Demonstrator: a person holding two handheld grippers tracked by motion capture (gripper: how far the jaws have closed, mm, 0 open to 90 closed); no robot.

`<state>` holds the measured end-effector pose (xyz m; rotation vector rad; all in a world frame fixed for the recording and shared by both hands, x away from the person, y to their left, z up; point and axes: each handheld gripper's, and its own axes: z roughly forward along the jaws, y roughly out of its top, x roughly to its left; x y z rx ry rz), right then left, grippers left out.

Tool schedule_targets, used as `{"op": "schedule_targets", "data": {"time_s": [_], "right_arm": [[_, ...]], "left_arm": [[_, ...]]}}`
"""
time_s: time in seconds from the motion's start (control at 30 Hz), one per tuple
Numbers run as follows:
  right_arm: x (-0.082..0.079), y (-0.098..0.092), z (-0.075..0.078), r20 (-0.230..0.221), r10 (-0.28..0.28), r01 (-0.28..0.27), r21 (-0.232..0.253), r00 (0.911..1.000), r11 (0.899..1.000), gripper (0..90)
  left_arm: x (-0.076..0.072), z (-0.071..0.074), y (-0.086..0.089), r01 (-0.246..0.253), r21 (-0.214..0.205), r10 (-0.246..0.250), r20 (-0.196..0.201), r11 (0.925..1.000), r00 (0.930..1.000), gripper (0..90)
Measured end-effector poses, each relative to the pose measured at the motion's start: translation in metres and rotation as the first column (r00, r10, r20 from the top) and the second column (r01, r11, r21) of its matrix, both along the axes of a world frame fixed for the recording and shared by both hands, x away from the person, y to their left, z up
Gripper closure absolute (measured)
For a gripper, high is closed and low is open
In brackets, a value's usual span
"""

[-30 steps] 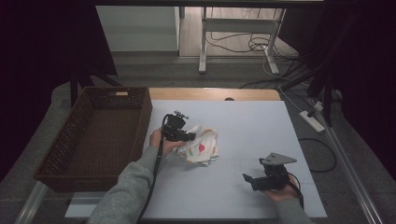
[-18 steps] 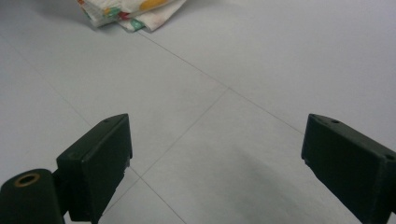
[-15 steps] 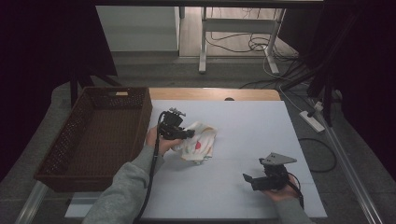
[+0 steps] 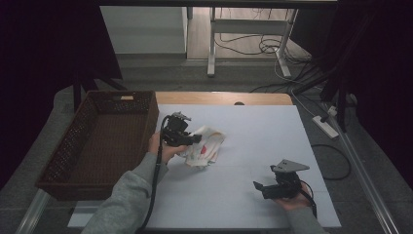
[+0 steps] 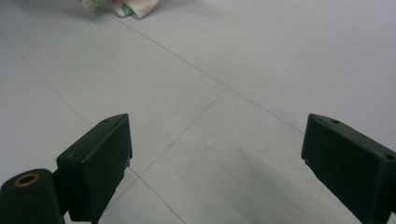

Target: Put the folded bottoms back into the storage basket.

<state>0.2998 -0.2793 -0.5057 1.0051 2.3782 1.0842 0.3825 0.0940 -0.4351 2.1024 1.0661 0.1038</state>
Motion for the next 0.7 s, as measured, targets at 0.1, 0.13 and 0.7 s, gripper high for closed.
{"op": "schedule_targets", "data": {"time_s": [0.1, 0.13, 0.7], "right_arm": [[0.0, 0.0, 0.0, 0.0, -0.001, 0.001, -0.001, 1.0, 1.0, 9.2], [0.0, 0.0, 0.0, -0.001, -0.001, 0.001, -0.002, 1.0, 1.0, 9.2], [0.0, 0.0, 0.0, -0.002, -0.002, 0.002, -0.004, 1.0, 1.0, 9.2]], "left_arm": [[-0.002, 0.002, 0.001, 0.001, -0.003, -0.001, 0.004, 1.0, 1.0, 77.6], [-0.003, 0.004, 0.002, 0.002, -0.004, -0.002, 0.009, 1.0, 1.0, 77.6], [-0.013, 0.016, 0.009, 0.004, -0.028, -0.003, 0.04, 0.9996, 0.9992, 77.6]]}}
